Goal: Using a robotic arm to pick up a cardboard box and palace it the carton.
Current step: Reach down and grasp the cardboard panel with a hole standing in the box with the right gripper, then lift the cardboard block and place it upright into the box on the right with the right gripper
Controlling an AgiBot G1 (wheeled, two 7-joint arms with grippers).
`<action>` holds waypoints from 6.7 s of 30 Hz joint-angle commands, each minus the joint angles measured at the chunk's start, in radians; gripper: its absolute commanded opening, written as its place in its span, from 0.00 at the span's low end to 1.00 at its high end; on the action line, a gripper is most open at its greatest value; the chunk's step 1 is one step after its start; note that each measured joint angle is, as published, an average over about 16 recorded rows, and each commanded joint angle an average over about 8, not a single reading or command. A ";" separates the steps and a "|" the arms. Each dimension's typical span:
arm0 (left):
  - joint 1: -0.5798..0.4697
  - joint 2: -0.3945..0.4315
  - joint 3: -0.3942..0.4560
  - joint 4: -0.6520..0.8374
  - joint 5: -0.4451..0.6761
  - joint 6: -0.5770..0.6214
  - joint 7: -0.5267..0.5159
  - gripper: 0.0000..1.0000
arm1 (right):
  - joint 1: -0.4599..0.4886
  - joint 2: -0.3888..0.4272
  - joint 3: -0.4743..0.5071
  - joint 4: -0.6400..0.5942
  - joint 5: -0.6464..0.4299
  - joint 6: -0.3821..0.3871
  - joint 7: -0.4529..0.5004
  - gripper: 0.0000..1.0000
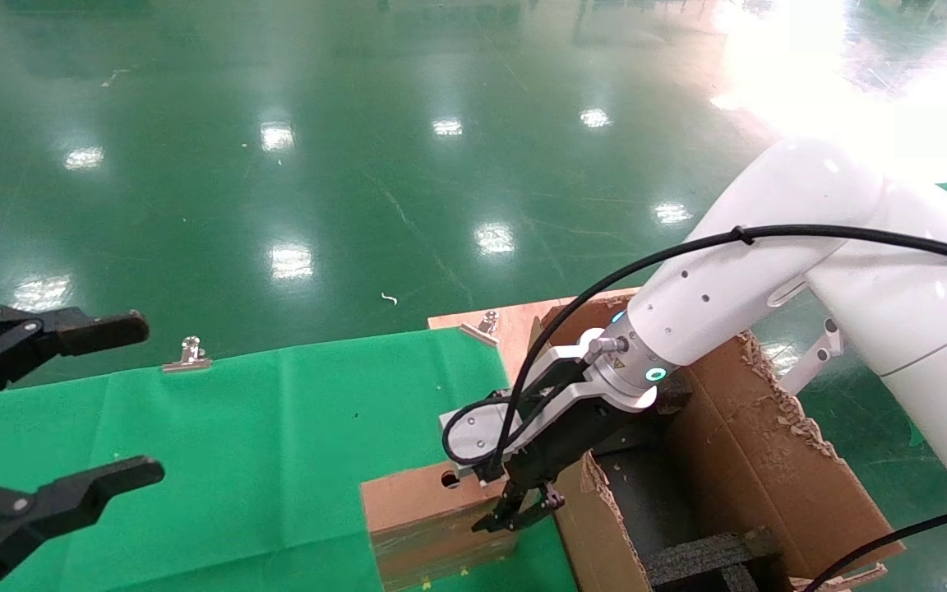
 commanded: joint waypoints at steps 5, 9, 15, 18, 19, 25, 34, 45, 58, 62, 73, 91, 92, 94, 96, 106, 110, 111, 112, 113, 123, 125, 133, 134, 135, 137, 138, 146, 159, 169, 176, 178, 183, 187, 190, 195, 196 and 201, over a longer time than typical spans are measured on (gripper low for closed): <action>0.000 0.000 0.000 0.000 0.000 0.000 0.000 1.00 | -0.001 0.001 0.002 0.001 0.000 0.000 0.000 0.00; 0.000 0.000 0.000 0.000 0.000 0.000 0.000 1.00 | -0.002 0.001 0.002 0.000 0.002 0.002 0.001 0.00; 0.000 0.000 0.000 0.000 0.000 0.000 0.000 1.00 | 0.018 0.014 0.010 -0.015 0.024 0.008 0.010 0.00; 0.000 0.000 0.000 0.000 0.000 0.000 0.000 1.00 | 0.057 0.027 0.019 -0.035 0.046 0.006 0.014 0.00; 0.000 0.000 0.000 0.000 0.000 0.000 0.000 1.00 | 0.076 0.032 0.023 -0.045 0.054 0.004 0.013 0.00; 0.000 0.000 0.000 0.000 0.000 0.000 0.000 1.00 | 0.224 0.057 0.026 -0.120 0.101 -0.009 -0.012 0.00; 0.000 0.000 0.000 0.000 0.000 0.000 0.000 1.00 | 0.437 0.098 -0.037 -0.250 0.194 -0.020 -0.081 0.00; 0.000 0.000 0.000 0.000 0.000 0.000 0.000 1.00 | 0.579 0.257 -0.233 -0.301 0.232 -0.025 -0.115 0.00; 0.000 0.000 0.000 0.000 0.000 0.000 0.000 1.00 | 0.693 0.544 -0.514 -0.151 0.237 -0.020 0.009 0.00; 0.000 0.000 0.000 0.000 0.000 0.000 0.000 1.00 | 0.707 0.590 -0.564 -0.106 0.241 -0.015 0.049 0.00; 0.000 0.000 0.000 0.000 0.000 0.000 0.000 1.00 | 0.692 0.606 -0.589 -0.082 0.254 0.033 0.115 0.00; 0.000 0.000 0.000 0.000 0.000 0.000 0.000 1.00 | 0.515 0.748 -0.694 0.282 0.050 0.410 0.975 0.00; 0.000 0.000 0.000 0.000 0.000 0.000 0.000 1.00 | 0.510 0.746 -0.698 0.283 0.037 0.417 1.009 0.00; 0.000 0.000 0.000 0.000 0.000 0.000 0.000 1.00 | 0.501 0.741 -0.705 0.286 0.020 0.429 1.065 0.00; 0.000 0.000 0.000 0.000 0.000 0.000 0.000 1.00 | 0.493 0.737 -0.710 0.287 0.009 0.438 1.108 0.00; 0.000 0.000 0.000 0.001 0.000 -0.001 0.000 1.00 | 0.475 0.716 -0.720 0.297 -0.009 0.468 1.167 0.00; 0.000 0.000 0.000 0.001 0.000 -0.001 0.000 1.00 | 0.474 0.713 -0.720 0.293 -0.008 0.471 1.165 0.00; 0.000 0.000 0.000 0.001 0.000 -0.001 0.000 1.00 | 0.474 0.713 -0.720 0.289 -0.007 0.471 1.165 0.00; 0.000 0.000 0.000 0.001 0.000 -0.001 0.000 1.00 | 0.474 0.712 -0.720 0.284 -0.007 0.471 1.168 0.00; 0.000 0.000 0.000 0.001 0.000 -0.001 0.000 1.00 | 0.473 0.710 -0.720 0.278 -0.006 0.472 1.173 0.00; 0.000 0.000 0.000 0.001 0.000 -0.001 0.000 1.00 | 0.451 0.682 -0.737 0.271 -0.088 0.504 1.405 0.00; 0.000 0.000 0.000 0.001 0.000 -0.001 0.000 1.00 | 0.444 0.672 -0.743 0.277 -0.112 0.509 1.455 0.00; 0.000 0.000 0.000 0.001 0.000 -0.001 0.000 1.00 | 0.415 0.635 -0.763 0.285 -0.182 0.527 1.575 0.00; 0.000 0.000 0.000 0.001 0.000 -0.001 0.000 1.00 | 0.411 0.631 -0.766 0.285 -0.189 0.529 1.586 0.00; 0.000 0.000 0.000 0.001 0.000 -0.001 0.000 1.00 | 0.407 0.627 -0.768 0.286 -0.196 0.532 1.596 0.00; 0.000 0.000 0.000 0.001 0.000 -0.001 0.000 1.00 | 0.399 0.621 -0.773 0.286 -0.208 0.538 1.615 0.00; 0.000 0.000 0.000 0.001 0.000 -0.001 0.000 1.00 | 0.394 0.618 -0.775 0.286 -0.214 0.542 1.623 0.00; 0.000 0.000 0.000 0.001 0.000 -0.001 0.000 1.00 | 0.347 0.590 -0.792 0.285 -0.246 0.593 1.682 0.00; 0.000 0.000 0.000 0.001 0.000 -0.001 0.000 1.00 | 0.264 0.561 -0.825 0.280 -0.333 0.687 1.755 0.00; 0.000 0.000 0.000 0.001 0.000 -0.001 0.000 1.00 | 0.220 0.528 -0.840 0.278 -0.384 0.722 1.817 0.00; 0.000 0.000 0.000 0.001 0.000 -0.001 0.000 1.00 | 0.180 0.511 -0.852 0.265 -0.405 0.754 1.845 0.00; 0.000 0.000 0.000 0.001 0.000 -0.001 0.000 1.00 | 0.166 0.505 -0.856 0.257 -0.413 0.765 1.855 0.00; 0.000 0.000 0.001 0.001 0.000 -0.001 0.000 1.00 | 0.133 0.486 -0.865 0.229 -0.421 0.790 1.876 0.00; 0.000 0.000 0.001 0.001 0.000 -0.001 0.000 1.00 | 0.107 0.469 -0.871 0.197 -0.415 0.812 1.880 0.00; 0.000 0.000 0.001 0.001 0.000 -0.001 0.000 1.00 | 0.088 0.455 -0.874 0.168 -0.405 0.831 1.876 0.00; 0.000 0.000 0.001 0.001 0.000 -0.001 0.000 1.00 | 0.063 0.429 -0.877 0.120 -0.375 0.857 1.856 0.00; 0.000 0.000 0.001 0.001 0.000 -0.001 0.000 1.00 | 0.059 0.424 -0.877 0.111 -0.368 0.861 1.850 0.00; 0.000 0.000 0.001 0.001 0.000 -0.001 0.000 1.00 | 0.039 0.403 -0.880 0.073 -0.328 0.875 1.819 0.00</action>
